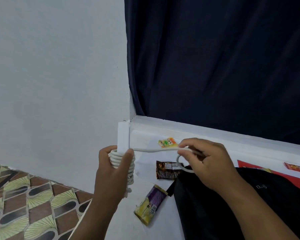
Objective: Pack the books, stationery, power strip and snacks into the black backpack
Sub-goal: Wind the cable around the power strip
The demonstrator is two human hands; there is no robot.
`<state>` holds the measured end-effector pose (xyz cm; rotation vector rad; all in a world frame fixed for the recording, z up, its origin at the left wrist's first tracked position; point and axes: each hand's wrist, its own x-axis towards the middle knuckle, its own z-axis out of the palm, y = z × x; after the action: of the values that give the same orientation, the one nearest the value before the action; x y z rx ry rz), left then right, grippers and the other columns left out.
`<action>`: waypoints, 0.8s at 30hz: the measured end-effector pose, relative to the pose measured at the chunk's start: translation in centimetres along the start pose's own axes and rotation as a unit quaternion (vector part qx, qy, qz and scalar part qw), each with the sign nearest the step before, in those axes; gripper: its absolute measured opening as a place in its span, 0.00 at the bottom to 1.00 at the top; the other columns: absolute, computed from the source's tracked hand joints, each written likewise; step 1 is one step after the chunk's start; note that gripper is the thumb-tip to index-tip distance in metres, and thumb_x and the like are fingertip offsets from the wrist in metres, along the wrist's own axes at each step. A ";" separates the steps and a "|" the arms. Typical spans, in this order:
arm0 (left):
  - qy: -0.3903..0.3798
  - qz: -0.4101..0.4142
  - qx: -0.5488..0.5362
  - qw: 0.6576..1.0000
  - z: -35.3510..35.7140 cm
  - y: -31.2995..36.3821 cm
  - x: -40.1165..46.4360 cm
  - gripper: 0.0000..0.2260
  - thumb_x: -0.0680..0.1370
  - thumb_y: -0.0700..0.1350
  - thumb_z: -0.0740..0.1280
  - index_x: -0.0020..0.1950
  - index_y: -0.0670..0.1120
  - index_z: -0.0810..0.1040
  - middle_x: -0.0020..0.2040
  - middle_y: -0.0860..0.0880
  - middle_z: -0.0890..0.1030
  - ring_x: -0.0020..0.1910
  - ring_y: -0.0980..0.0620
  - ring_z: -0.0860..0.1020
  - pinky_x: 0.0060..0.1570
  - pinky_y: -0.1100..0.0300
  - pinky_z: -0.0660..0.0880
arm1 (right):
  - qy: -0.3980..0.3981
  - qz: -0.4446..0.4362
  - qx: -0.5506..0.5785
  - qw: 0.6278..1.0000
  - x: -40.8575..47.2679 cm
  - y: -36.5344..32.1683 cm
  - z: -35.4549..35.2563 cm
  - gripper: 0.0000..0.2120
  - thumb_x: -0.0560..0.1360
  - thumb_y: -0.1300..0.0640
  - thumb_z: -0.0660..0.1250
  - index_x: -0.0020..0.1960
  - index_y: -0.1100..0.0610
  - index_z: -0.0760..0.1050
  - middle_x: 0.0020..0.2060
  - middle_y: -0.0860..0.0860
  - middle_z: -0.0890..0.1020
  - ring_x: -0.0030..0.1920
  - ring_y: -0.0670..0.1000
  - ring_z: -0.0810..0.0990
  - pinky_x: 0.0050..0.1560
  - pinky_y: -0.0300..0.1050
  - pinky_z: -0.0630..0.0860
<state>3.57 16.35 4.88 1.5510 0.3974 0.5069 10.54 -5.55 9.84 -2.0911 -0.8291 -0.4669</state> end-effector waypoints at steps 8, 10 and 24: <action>-0.192 0.105 0.193 0.956 -1.2 -2.0 -0.1 0.23 0.72 0.56 0.76 0.62 0.58 0.70 0.41 0.52 0.80 0.29 0.52 0.77 0.29 0.50 0.79 | -0.123 -0.061 0.013 0.990 0.0 -2.1 1.4 0.03 0.77 0.55 0.69 0.47 0.47 0.80 0.40 0.43 0.81 0.40 0.49 0.79 0.39 0.44 0.75; -0.239 0.117 0.194 0.944 -1.1 -1.7 -0.3 0.24 0.71 0.53 0.78 0.63 0.55 0.71 0.43 0.51 0.80 0.32 0.51 0.78 0.31 0.47 0.80 | -0.092 -0.065 0.023 0.993 0.6 -2.3 1.8 0.04 0.76 0.56 0.68 0.46 0.48 0.79 0.40 0.42 0.81 0.41 0.50 0.79 0.41 0.50 0.76; -0.227 0.084 0.130 0.962 -1.1 -1.0 -1.0 0.18 0.66 0.63 0.74 0.52 0.57 0.79 0.44 0.51 0.83 0.40 0.51 0.83 0.38 0.56 0.81 | -0.078 0.023 0.122 0.989 2.6 -1.5 3.9 0.05 0.70 0.54 0.78 0.45 0.49 0.86 0.41 0.43 0.85 0.35 0.45 0.79 0.38 0.41 0.77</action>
<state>2.20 16.84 3.86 1.9075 -0.0250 0.2195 11.45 -0.75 9.89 -1.9316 -0.8787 -0.1679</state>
